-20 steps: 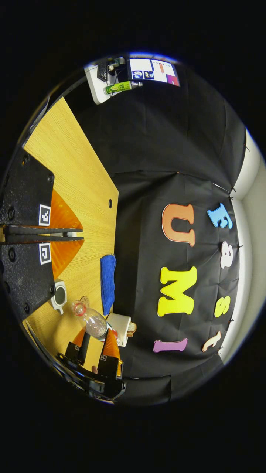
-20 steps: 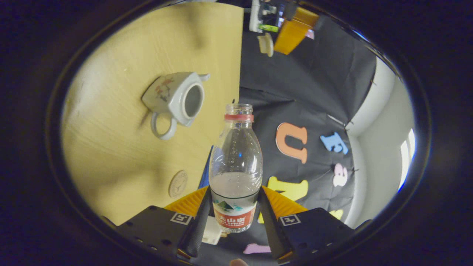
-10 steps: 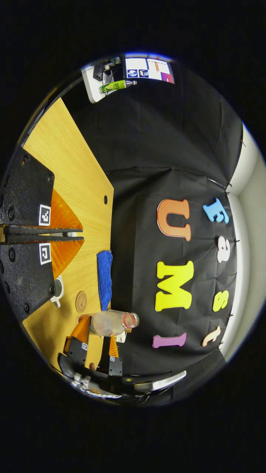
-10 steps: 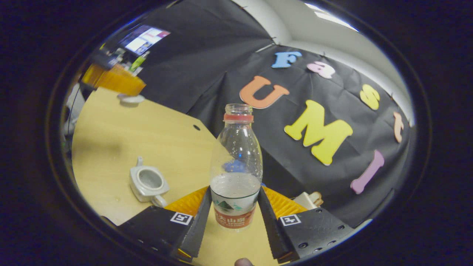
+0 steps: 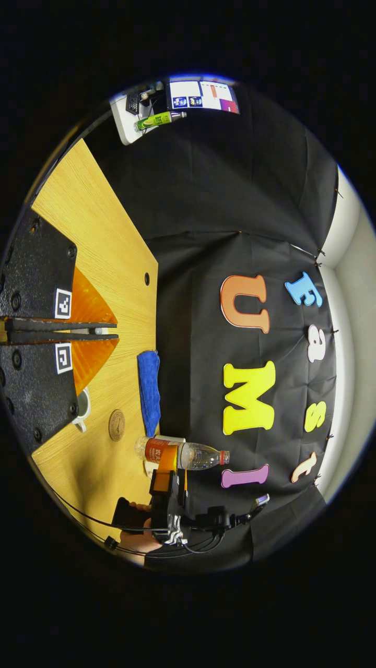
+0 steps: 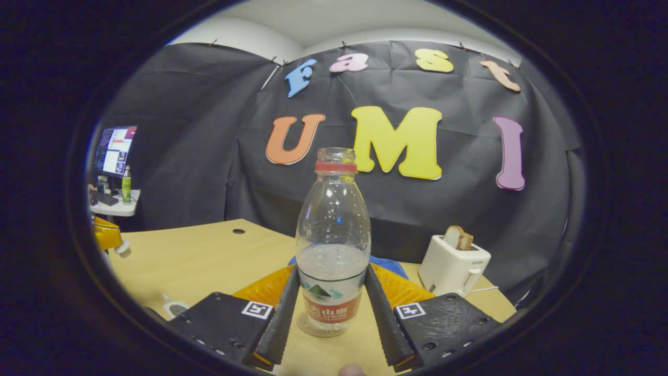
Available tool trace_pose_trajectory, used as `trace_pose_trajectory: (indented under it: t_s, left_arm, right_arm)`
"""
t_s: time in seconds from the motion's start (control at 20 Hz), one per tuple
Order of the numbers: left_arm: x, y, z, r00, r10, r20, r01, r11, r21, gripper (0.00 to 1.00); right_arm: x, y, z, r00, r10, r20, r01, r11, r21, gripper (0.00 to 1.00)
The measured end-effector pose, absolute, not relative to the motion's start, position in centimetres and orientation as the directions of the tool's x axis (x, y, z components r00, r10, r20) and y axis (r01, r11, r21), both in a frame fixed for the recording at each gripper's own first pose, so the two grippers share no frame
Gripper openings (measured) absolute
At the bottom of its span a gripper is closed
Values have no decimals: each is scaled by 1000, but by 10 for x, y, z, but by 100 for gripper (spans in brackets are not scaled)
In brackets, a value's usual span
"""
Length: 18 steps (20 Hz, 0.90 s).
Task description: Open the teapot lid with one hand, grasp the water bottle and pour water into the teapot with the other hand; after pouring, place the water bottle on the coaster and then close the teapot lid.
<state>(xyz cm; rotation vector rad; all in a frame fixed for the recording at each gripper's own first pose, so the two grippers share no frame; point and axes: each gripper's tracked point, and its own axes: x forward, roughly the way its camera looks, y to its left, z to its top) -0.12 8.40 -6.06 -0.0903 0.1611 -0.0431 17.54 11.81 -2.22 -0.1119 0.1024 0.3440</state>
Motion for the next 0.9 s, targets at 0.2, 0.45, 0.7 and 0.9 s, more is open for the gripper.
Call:
trace_pose_trajectory:
  t_s: [0.2,0.45,0.7,0.9]
  left_arm:
    - [0,86,-67,985,-38,-166,24,996,-88,3]
    - [1,89,-75,983,-31,-178,16,996,-88,3]
    - [2,91,-79,981,-27,-192,12,997,-81,3]
    - [4,93,-81,981,-23,-192,7,996,-85,3]
  right_arm:
    - [205,125,-50,921,355,-162,-364,931,-27,72]
    - [224,124,-79,916,349,-200,-352,936,20,70]
    - [228,129,-94,916,345,-203,-353,936,-1,71]
    - [229,129,-99,918,339,-205,-351,936,-21,72]
